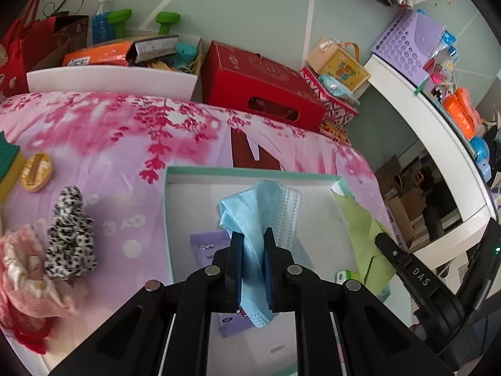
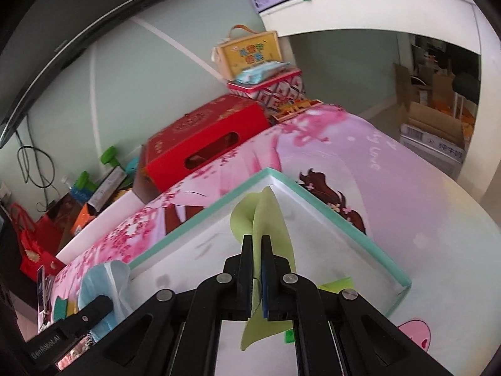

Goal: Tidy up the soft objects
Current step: 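Carry the mask and cloth over the white tray and release them inside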

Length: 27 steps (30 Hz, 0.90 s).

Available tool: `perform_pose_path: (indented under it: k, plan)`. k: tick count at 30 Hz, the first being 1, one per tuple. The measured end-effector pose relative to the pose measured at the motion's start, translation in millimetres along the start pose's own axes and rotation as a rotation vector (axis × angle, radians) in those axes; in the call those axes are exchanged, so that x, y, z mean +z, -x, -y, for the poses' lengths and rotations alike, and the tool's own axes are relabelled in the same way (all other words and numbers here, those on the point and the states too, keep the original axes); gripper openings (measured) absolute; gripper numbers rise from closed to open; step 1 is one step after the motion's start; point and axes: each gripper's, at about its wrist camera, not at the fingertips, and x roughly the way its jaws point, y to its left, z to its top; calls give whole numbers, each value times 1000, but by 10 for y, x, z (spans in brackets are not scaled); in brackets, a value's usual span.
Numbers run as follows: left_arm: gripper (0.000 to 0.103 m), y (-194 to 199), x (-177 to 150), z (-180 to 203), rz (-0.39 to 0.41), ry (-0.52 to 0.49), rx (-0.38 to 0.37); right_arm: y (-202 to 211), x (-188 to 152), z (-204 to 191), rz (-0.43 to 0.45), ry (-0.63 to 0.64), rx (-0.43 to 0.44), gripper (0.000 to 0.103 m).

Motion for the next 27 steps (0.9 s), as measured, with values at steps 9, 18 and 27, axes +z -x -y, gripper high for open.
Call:
perform_pose_path:
  k: [9,18,27]
  plan:
    - [29,-147,-34,31,-55,-37,37,-93,-7,62,-33,-11,-44,8]
    - [66,9,52,-75,-44,-17,112,-108,-16,68,-103,-18,-77,57]
    - [94,88,97,-344,-22,35,287,-155,-56,36,-168,29,-156,78]
